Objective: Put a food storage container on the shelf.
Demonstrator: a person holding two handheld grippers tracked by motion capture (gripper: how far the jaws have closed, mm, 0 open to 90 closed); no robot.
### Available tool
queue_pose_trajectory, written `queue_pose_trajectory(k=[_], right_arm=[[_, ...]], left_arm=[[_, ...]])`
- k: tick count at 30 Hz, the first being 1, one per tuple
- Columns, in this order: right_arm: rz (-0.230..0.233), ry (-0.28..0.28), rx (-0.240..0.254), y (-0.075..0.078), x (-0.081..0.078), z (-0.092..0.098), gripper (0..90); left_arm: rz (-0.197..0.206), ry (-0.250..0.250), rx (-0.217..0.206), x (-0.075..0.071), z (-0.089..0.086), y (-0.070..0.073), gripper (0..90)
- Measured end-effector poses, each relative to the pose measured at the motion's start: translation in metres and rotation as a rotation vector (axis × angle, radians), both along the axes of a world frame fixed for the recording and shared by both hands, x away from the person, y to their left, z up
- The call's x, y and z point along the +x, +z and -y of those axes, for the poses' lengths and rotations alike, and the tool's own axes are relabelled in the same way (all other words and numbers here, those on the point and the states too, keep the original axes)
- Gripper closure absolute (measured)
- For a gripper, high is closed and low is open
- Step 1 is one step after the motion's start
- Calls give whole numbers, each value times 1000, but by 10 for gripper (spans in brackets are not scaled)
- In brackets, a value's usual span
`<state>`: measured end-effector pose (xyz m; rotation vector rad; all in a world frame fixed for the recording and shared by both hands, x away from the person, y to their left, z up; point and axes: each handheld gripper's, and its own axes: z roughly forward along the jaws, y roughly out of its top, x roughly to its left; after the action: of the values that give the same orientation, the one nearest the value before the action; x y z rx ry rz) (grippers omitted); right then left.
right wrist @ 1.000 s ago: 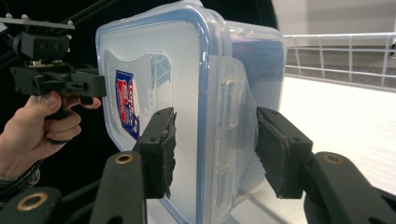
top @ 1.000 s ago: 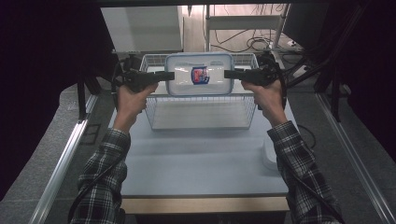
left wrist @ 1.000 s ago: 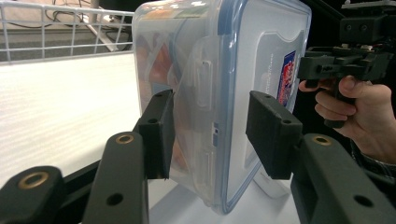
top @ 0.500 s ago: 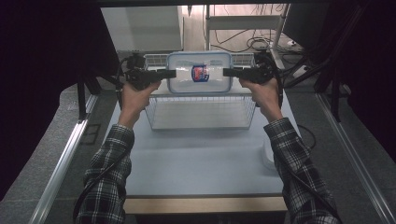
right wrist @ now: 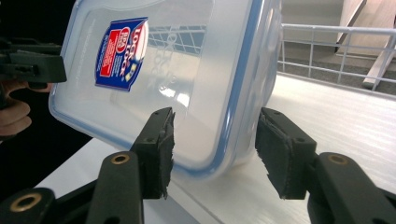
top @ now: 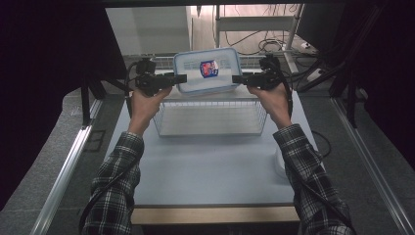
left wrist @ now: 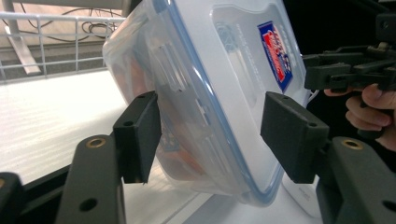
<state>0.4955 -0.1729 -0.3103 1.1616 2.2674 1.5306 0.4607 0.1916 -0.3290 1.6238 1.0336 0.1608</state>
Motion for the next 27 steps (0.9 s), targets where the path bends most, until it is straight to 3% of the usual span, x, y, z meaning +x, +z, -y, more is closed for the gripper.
queue_pose_trajectory(k=[5,11,15,19,27], right_arm=[[-29,-1,41,-3,4,1,488],[-35,-13,44,-2,2,1,510],[-6,-41,24,1,-1,1,570],[19,-57,-3,6,-5,-4,594],[43,-61,-16,11,-9,-10,623]], left_arm=[[-7,12,26,3,4,0,317],[29,65,119,1,7,4,248],[36,36,89,-1,5,1,332],[-1,28,37,2,-1,-3,378],[-1,72,12,2,-7,-2,431]])
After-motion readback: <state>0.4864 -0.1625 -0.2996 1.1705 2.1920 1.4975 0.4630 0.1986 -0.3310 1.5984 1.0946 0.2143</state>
